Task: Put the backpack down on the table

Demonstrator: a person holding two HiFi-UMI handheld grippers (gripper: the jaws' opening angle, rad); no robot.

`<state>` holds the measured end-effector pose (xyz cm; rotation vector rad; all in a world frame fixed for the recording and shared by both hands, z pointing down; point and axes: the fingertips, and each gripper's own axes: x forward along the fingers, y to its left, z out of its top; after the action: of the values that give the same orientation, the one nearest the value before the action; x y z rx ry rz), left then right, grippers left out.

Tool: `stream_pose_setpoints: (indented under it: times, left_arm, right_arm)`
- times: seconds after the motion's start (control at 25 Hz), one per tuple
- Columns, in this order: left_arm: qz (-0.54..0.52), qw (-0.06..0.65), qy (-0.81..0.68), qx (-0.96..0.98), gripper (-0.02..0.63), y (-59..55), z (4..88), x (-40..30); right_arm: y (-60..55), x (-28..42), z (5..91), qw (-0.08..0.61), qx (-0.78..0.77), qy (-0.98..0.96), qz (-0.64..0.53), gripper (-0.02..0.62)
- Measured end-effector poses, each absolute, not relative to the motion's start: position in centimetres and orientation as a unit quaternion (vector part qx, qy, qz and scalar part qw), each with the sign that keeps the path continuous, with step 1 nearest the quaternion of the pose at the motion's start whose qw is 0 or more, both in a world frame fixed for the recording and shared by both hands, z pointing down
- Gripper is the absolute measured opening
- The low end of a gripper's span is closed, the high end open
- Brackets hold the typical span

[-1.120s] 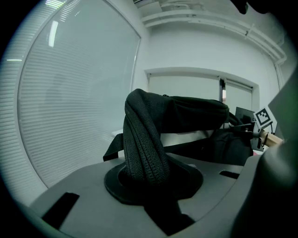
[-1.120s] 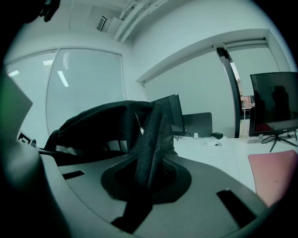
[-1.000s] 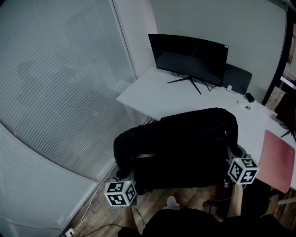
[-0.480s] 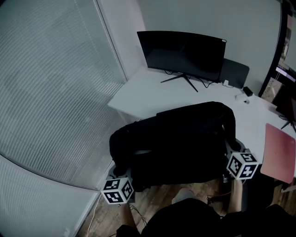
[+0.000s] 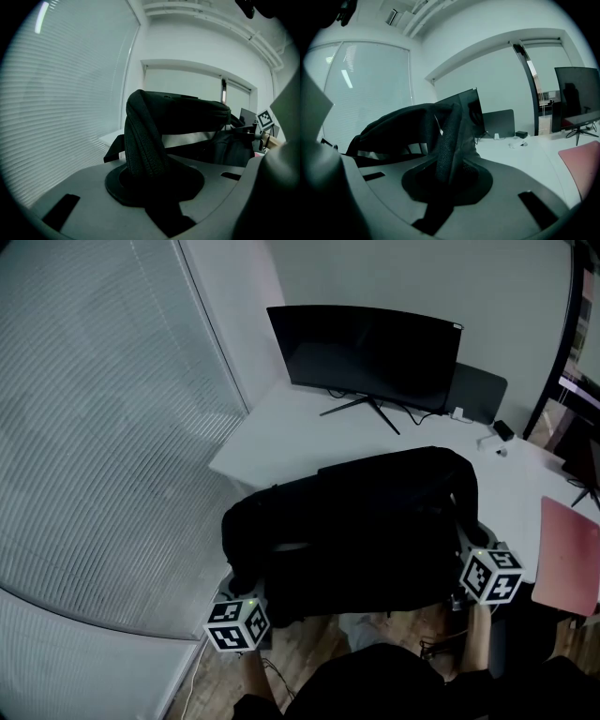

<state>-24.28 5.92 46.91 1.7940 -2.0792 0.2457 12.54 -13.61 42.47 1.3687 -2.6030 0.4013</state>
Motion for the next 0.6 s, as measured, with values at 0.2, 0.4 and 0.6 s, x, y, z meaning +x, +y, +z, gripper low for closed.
stream_pose_setpoints:
  times: [0.2,0.4,0.6]
  left_arm:
    - [0.095,0.192,-0.731,0.648,0.102,1.7,46.4,-26.2]
    - [0.112,0.199,-0.723,0.652,0.101,-1.9,46.0,-28.3]
    - [0.123,0.211,-0.706,0.665,0.101,-4.5,45.3,-30.0]
  right_arm:
    - [-17.3,11.0,42.5,0.085,0.468,-0.867,0.147,0.038]
    - [-20.6,9.1,43.0,0.093,0.468,-0.862,0.169,0.038]
    - [-23.2,7.4,42.9,0.101,0.463,-0.857,0.203,0.037]
